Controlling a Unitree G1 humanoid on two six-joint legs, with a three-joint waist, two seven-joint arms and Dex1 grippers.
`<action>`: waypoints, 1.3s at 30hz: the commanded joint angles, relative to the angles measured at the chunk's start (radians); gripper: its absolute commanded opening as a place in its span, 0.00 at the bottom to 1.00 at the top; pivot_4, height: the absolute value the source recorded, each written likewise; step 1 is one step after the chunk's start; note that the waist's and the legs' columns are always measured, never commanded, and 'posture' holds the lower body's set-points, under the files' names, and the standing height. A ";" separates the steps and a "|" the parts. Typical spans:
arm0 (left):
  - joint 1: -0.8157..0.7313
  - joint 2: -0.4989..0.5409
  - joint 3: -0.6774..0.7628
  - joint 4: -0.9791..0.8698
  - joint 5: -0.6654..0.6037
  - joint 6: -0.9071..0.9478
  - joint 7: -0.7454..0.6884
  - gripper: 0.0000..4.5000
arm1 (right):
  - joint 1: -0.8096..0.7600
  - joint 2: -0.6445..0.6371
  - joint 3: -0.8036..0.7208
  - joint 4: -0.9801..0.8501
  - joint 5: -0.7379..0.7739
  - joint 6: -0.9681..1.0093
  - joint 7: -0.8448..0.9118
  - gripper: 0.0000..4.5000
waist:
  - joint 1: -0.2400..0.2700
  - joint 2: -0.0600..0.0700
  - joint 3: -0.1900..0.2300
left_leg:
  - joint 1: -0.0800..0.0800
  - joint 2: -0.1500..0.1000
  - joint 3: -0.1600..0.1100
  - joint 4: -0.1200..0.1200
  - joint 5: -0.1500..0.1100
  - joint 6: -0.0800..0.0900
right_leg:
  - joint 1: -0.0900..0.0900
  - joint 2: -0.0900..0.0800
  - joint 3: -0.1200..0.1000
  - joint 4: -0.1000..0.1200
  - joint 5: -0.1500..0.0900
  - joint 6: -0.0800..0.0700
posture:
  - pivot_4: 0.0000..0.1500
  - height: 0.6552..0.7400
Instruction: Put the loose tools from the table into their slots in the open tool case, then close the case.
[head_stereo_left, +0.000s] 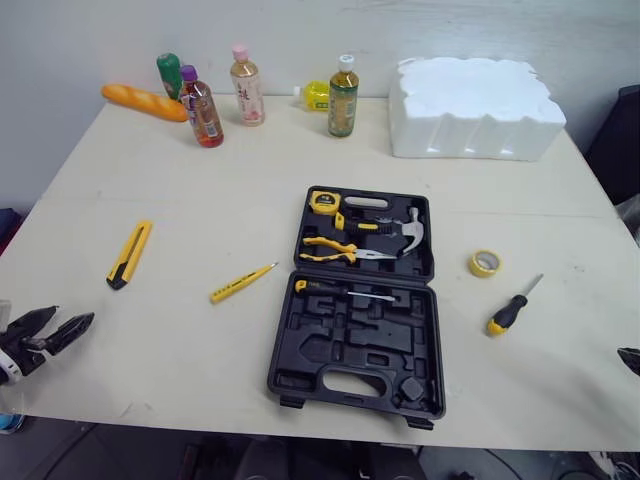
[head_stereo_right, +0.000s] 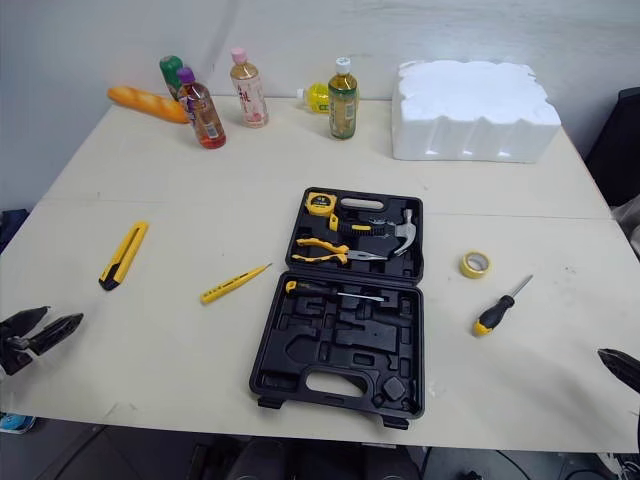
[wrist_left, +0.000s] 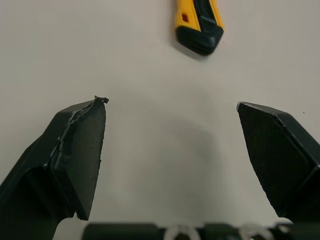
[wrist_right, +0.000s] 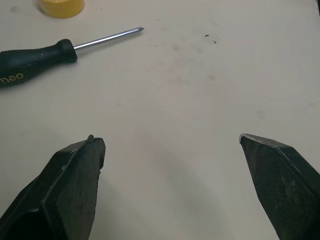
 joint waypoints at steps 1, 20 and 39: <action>-0.019 0.033 0.021 -0.032 -0.019 0.012 0.006 0.98 | -0.012 0.020 0.003 -0.029 0.005 0.015 -0.032 1.00 | 0.000 0.000 0.000 | 0.000 0.000 0.000 0.000 0.000 0.000 | 0.000 0.000 0.000 0.000 0.000 0.000 | 1.00 1.00; -0.419 -0.033 -0.480 -0.765 -0.309 0.368 -0.258 0.98 | -0.130 0.581 0.262 -1.065 0.266 0.635 -1.026 1.00 | -0.024 0.000 -0.002 | 0.000 0.000 -0.001 0.002 0.008 -0.012 | -0.001 0.004 0.001 0.006 0.000 0.000 | 1.00 1.00; -0.709 -0.290 -0.731 -0.791 -0.299 0.286 -0.377 0.98 | -0.784 0.920 0.155 -0.951 0.156 1.184 -1.514 1.00 | -0.026 0.002 -0.002 | -0.008 -0.009 -0.002 0.002 0.016 -0.011 | -0.019 0.004 0.010 0.028 -0.001 -0.001 | 1.00 1.00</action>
